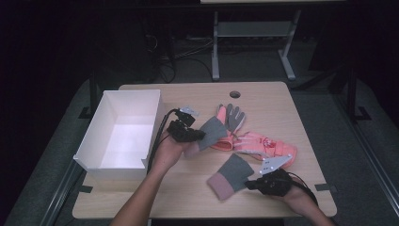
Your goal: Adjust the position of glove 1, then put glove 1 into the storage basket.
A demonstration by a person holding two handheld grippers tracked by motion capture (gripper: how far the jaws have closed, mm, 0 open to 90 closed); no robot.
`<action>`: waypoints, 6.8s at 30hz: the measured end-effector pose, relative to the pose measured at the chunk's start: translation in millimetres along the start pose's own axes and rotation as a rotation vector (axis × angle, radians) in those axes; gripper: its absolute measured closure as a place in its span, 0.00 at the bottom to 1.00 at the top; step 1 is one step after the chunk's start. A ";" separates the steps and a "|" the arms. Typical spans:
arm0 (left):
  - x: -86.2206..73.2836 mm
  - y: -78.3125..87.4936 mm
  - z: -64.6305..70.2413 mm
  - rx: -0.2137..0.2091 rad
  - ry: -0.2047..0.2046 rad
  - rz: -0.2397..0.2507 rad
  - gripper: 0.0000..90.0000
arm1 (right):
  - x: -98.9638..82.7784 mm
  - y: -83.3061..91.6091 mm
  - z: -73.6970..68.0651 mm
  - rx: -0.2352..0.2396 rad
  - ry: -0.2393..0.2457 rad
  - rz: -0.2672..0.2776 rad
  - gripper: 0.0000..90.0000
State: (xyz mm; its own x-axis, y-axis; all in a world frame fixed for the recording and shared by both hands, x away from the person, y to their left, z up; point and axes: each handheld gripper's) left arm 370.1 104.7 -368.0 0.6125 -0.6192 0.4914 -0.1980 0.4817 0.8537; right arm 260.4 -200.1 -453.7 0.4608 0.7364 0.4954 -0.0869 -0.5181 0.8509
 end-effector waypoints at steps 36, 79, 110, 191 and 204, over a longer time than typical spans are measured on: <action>-17.0 -22.4 35.0 -0.057 -0.113 -0.110 0.96 | 22.9 4.5 7.0 -0.043 -0.048 0.097 0.87; -18.5 -46.7 31.1 -0.021 -0.168 -0.119 0.84 | 11.5 24.4 8.9 -0.046 -0.023 0.172 0.91; -28.4 -67.4 58.8 -0.103 -0.182 -0.160 0.25 | 10.2 15.6 12.9 -0.078 -0.061 0.123 0.73; -12.8 59.1 8.9 -0.105 -0.041 -0.046 0.73 | 16.3 14.7 20.9 -0.077 -0.108 0.157 0.32; -16.0 107.6 -24.8 0.001 0.017 -0.027 0.73 | 16.9 13.0 20.3 -0.078 -0.105 0.154 0.31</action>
State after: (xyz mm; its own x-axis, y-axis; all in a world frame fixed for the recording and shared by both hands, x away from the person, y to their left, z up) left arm 357.9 181.8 -288.3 0.6304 -0.6214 0.4652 -0.1821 0.4641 0.8668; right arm 285.1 -203.2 -437.8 0.5256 0.5995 0.6036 -0.2303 -0.5828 0.7793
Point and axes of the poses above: each handheld gripper's, and its own axes: y roughly backward along the jaws, x roughly out of its top, z roughly to its right, and after that the axes turned 13 degrees about -z, right-handed
